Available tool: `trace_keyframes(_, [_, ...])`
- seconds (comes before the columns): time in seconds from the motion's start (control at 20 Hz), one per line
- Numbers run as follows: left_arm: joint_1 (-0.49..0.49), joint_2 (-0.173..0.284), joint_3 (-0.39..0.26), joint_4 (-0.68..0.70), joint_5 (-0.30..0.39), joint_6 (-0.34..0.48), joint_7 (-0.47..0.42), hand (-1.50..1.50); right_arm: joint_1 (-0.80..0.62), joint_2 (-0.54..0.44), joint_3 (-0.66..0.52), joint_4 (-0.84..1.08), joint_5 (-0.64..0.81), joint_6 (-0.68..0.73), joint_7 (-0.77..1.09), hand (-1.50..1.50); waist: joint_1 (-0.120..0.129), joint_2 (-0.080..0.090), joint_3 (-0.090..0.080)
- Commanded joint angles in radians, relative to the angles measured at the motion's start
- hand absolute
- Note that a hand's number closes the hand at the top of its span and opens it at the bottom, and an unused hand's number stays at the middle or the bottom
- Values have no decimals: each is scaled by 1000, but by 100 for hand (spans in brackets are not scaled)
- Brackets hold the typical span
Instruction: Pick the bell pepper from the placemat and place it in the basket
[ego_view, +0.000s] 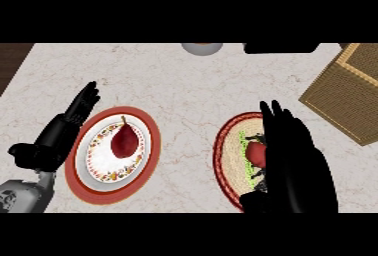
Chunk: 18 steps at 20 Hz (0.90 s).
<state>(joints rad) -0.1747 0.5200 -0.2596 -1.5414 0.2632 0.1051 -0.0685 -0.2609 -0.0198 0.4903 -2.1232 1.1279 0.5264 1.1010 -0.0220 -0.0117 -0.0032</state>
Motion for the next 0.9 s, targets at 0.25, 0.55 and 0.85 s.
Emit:
trace_keyframes(0.25, [-6,-16,30,-6,-2,-46,15,0,108,19,29,-107,71,74,154,-150,16,8,3])
trace_keyframes(0.55, [-30,-77,38,59,-64,-54,-17,0,166,2,-67,59,125,-123,-61,-150,18,13,3])
trace_keyframes(0.85, [-19,-105,72,13,-81,-78,26,0,271,-21,-53,150,212,-290,-158,-150,20,11,3])
